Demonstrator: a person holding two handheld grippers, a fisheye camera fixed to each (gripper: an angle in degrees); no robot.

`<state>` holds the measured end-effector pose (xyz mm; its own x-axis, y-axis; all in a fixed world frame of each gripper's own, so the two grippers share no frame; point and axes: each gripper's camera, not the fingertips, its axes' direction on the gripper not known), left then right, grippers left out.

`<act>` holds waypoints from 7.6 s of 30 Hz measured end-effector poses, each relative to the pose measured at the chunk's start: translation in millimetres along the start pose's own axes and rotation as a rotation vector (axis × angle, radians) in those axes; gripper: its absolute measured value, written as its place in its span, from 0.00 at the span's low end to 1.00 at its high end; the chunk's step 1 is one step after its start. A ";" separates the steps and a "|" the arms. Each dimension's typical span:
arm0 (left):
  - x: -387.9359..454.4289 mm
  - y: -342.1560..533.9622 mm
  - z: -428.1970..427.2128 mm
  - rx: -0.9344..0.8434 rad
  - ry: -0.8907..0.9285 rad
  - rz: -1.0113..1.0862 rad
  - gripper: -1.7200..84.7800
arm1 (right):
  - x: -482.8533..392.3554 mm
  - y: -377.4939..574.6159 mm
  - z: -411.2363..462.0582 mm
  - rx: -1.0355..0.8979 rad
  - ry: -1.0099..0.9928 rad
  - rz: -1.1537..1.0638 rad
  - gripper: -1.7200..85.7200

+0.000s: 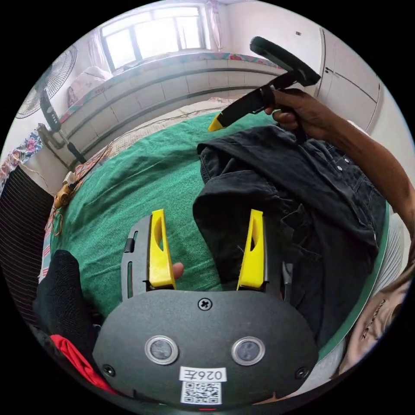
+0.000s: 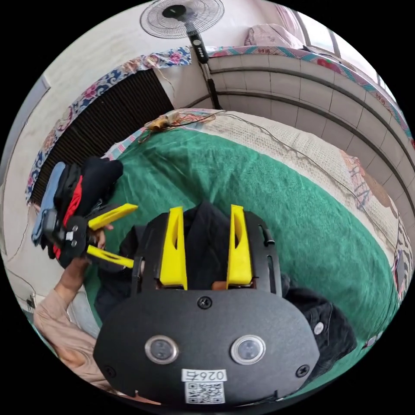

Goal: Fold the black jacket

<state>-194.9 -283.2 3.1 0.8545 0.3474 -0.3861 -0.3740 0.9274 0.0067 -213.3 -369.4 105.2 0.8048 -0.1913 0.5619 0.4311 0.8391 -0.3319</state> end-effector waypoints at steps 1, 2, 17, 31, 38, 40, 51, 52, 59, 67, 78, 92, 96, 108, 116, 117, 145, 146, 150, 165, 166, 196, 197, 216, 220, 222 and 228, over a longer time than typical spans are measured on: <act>6.0 5.8 -4.5 0.070 0.020 0.003 0.17 | 0.9 -12.0 20.8 -0.063 -0.033 0.021 0.12; 11.1 11.3 -8.8 0.122 -0.013 0.014 0.13 | 0.2 -16.3 31.0 -0.107 -0.052 0.022 0.09; 36.9 51.0 -13.6 0.149 -0.253 0.100 0.02 | -33.1 -38.8 31.4 -0.002 0.030 -0.046 0.06; 53.0 69.7 -29.6 0.566 -0.206 0.185 0.02 | -92.0 -26.0 86.5 -0.138 0.085 -0.271 0.09; 38.7 58.4 38.3 0.073 0.011 0.221 0.01 | -110.1 -39.0 95.9 -0.020 0.437 -0.231 0.01; 21.3 66.7 37.6 0.100 0.106 0.165 0.01 | -105.2 -42.3 104.3 -0.110 0.437 -0.235 0.01; 26.9 72.3 29.1 0.288 -0.066 0.081 0.01 | -102.6 24.4 88.4 -0.141 0.200 -0.287 0.01; 26.3 63.7 54.3 0.113 -0.001 0.118 0.01 | -101.3 19.0 103.6 -0.177 0.217 -0.285 0.01; 25.9 74.1 59.7 0.103 0.044 0.131 0.01 | -68.1 3.5 104.9 -0.224 0.124 -0.236 0.01; 35.1 104.5 21.0 0.307 -0.130 0.070 0.01 | -43.1 147.0 -51.1 0.185 0.135 -0.183 0.01; 104.9 95.3 -38.2 0.486 0.175 -0.027 0.01 | -45.4 422.8 -68.4 -0.044 -0.014 0.039 0.01; 261.8 -8.0 12.3 0.417 0.404 0.050 0.01 | 28.7 614.4 -162.0 0.279 0.207 0.353 0.02; 330.7 -87.1 62.4 0.264 0.428 0.082 0.02 | 69.1 655.9 -176.7 0.320 0.257 0.508 0.08; 463.7 -252.3 206.9 -0.225 0.230 0.087 0.24 | 139.3 707.7 -163.2 0.423 -0.075 0.657 0.16; 470.5 -284.2 199.5 -0.283 0.002 0.193 0.11 | 153.9 724.1 -179.2 0.508 -0.177 0.574 0.01; 458.2 -288.2 195.6 -0.281 0.057 0.178 0.09 | 152.2 728.6 -185.6 0.547 -0.188 0.550 0.01; -152.2 42.8 22.2 0.360 0.831 -0.671 0.04 | -95.7 441.6 12.4 0.097 -0.415 -0.085 0.01; -155.8 48.6 24.9 0.367 0.840 -0.691 0.04 | -99.5 438.7 20.7 0.073 -0.399 -0.079 0.01; -168.8 79.5 -0.1 0.562 0.873 -0.729 0.06 | -120.6 432.8 46.5 0.002 -0.371 -0.097 0.07; 24.3 -51.9 -56.4 0.168 0.666 -0.014 0.01 | -134.1 521.7 -34.4 0.065 0.094 -0.209 0.11; 27.7 -61.4 -43.6 0.128 0.583 -0.056 0.01 | -139.7 515.8 -25.0 0.048 0.122 -0.225 0.10; 169.6 -25.4 -37.8 -0.109 0.730 0.282 0.01 | 192.3 201.5 -23.9 0.157 -0.423 0.477 0.08; 173.8 -19.8 -38.3 -0.086 0.681 0.284 0.01 | 193.8 198.2 -27.8 0.185 -0.430 0.486 0.05; 64.9 143.4 -163.5 0.226 0.603 -0.161 0.01 | 14.6 297.2 -109.6 0.103 -0.421 -0.146 0.01; 80.6 146.0 -130.9 -0.120 0.377 -0.049 0.01 | -49.1 341.9 -70.8 -0.140 -0.406 -0.247 0.01; 62.6 148.3 -136.0 -0.104 0.470 -0.146 0.01 | -64.8 366.6 -46.1 -0.275 -0.284 -0.277 0.01; 54.5 135.2 -186.5 0.068 0.412 -0.162 0.01 | -73.6 403.5 -78.5 -0.203 -0.198 -0.239 0.01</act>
<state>-266.1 -164.8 -189.0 0.6801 0.1251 -0.7224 -0.2104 0.9772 -0.0288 -66.6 -56.7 -129.5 0.5856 -0.2507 0.7709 0.6856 0.6606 -0.3059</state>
